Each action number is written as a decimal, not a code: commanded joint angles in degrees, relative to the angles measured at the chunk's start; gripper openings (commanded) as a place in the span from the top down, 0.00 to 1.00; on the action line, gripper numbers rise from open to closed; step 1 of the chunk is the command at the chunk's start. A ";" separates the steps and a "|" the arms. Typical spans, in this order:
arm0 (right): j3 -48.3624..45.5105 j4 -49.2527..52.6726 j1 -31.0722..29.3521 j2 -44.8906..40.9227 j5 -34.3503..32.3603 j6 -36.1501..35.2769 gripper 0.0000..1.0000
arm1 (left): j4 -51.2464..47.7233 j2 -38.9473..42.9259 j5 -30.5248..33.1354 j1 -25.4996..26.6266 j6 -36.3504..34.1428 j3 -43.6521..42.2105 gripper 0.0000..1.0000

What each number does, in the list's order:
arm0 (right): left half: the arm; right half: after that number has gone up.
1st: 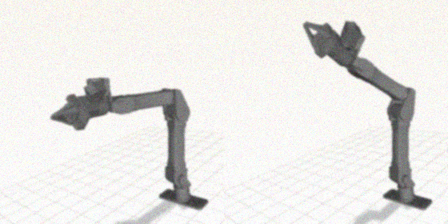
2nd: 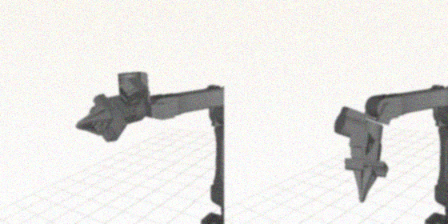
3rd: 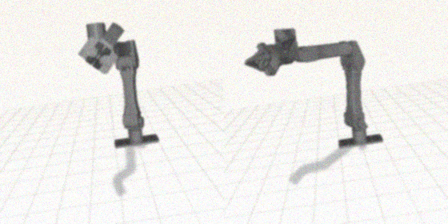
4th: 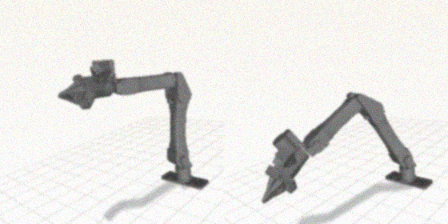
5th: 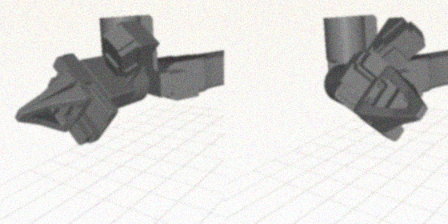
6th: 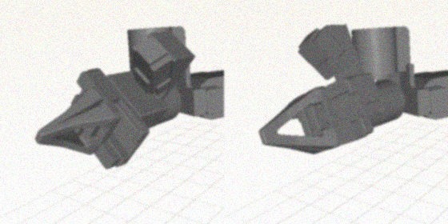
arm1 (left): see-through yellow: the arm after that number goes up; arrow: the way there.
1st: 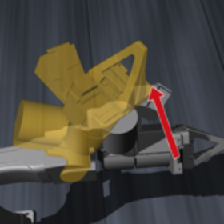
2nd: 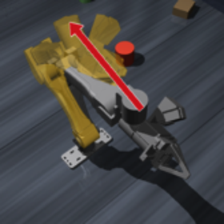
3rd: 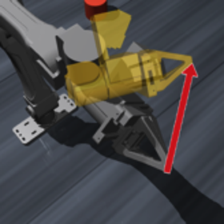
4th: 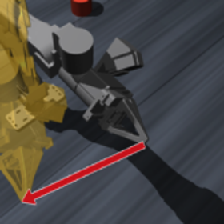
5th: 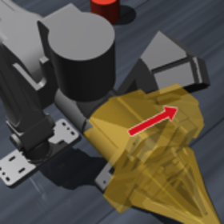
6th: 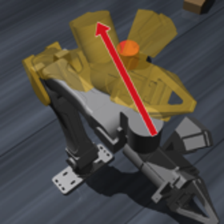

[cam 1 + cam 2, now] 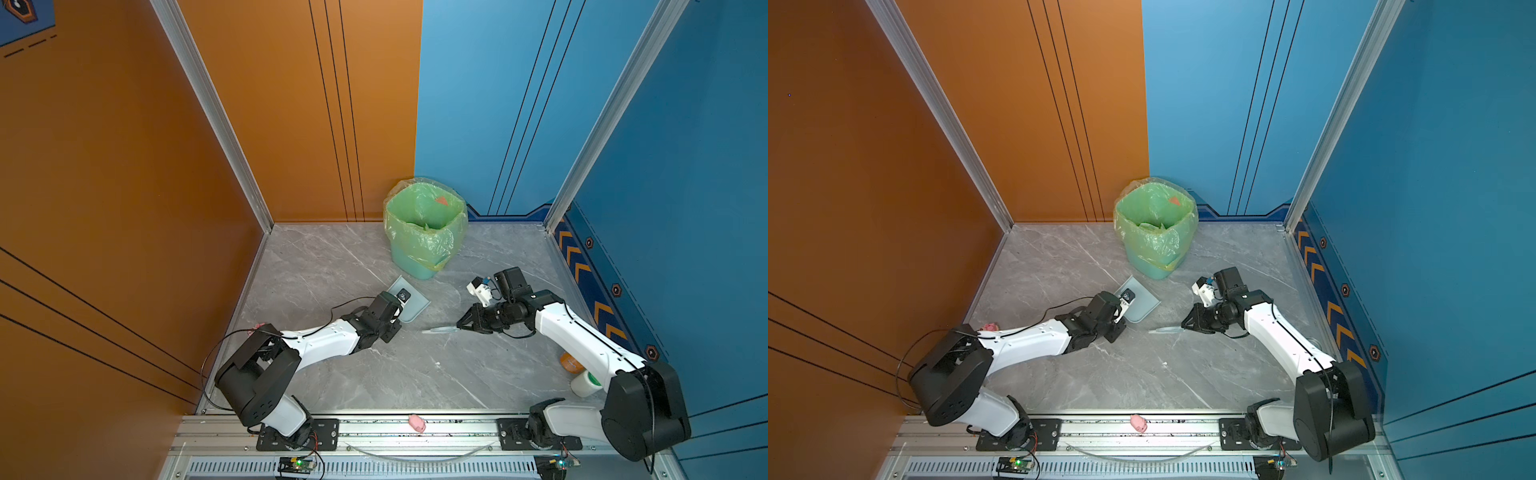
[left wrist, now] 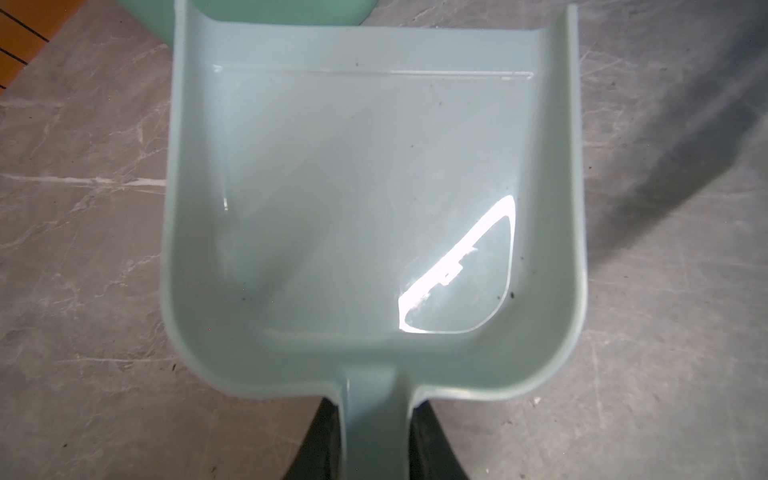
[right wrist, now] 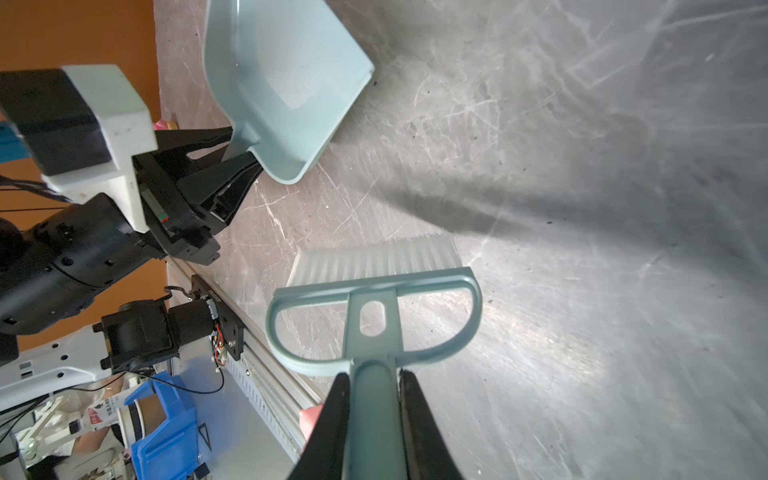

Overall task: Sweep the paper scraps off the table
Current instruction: 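Lower the empty dustpan with the left gripper back onto the table, then set the brush with the right gripper onto the dustpan while the left gripper releases it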

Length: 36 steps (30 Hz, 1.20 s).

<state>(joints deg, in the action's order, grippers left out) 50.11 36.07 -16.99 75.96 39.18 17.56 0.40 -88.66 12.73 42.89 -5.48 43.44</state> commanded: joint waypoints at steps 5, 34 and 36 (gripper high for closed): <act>1.66 2.34 -2.57 2.85 3.10 -2.83 0.98 | 0.73 -2.42 -3.28 1.30 1.01 2.55 1.00; 6.15 0.00 0.55 11.39 1.77 -3.63 0.88 | 0.23 -5.51 0.11 1.99 2.29 3.44 0.83; 6.14 -0.12 0.97 11.57 2.08 -3.62 0.88 | -0.03 -5.39 0.41 2.02 2.45 3.43 0.76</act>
<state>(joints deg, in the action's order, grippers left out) 54.98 36.42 -16.58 86.80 41.82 15.14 0.64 -93.62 11.75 44.31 -4.16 45.23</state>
